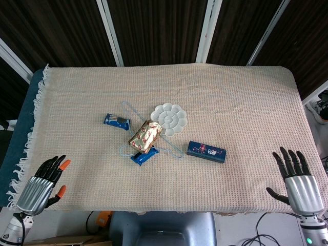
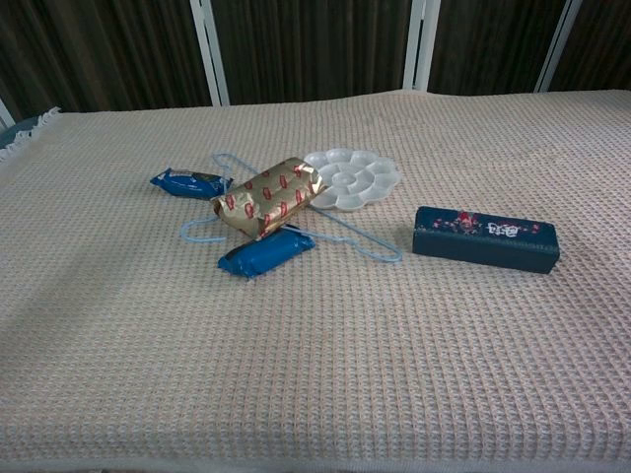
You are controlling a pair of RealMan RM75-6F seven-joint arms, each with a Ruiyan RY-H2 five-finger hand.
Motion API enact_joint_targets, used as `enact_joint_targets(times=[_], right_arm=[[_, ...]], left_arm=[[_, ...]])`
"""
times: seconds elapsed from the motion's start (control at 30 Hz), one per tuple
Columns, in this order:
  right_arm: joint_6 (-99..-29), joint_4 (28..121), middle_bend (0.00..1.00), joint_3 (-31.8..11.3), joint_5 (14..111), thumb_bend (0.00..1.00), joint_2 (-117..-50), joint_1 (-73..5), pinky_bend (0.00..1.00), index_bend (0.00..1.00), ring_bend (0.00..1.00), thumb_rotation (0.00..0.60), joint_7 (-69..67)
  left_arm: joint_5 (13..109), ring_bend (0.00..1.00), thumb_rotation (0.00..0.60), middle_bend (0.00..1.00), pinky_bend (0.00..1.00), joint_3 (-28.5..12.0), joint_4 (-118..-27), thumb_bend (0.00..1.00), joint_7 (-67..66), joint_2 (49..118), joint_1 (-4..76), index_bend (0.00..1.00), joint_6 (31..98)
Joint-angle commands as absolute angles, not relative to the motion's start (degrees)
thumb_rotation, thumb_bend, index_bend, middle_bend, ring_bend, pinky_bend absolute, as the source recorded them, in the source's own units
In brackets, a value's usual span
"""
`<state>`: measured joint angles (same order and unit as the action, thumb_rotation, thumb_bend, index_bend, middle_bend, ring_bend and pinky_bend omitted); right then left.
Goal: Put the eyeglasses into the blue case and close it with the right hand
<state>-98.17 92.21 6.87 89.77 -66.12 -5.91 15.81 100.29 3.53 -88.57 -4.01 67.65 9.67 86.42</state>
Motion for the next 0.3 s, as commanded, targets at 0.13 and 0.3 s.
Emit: enact_joint_targets(times=[0.13, 0.3], right_arm=[[-97.8, 90.9, 0.0, 5.7, 89.7, 0.22, -66.2, -4.3, 0.0, 0.03, 0.0, 0.6, 13.9], [-95.5, 90.9, 0.0, 5.2, 90.0, 0.22, -66.3, -4.3, 0.0, 0.02, 0.0, 0.6, 14.5]], left_arm=[[98.6, 0.0, 0.6, 0.0, 0.12, 3.3, -89.3, 0.4, -5.3, 67.5, 10.3, 0.0, 84.0], [98.9, 0.0, 0.6, 0.0, 0.12, 3.3, -89.5, 0.38, -4.7, 67.5, 10.5, 0.0, 84.0]])
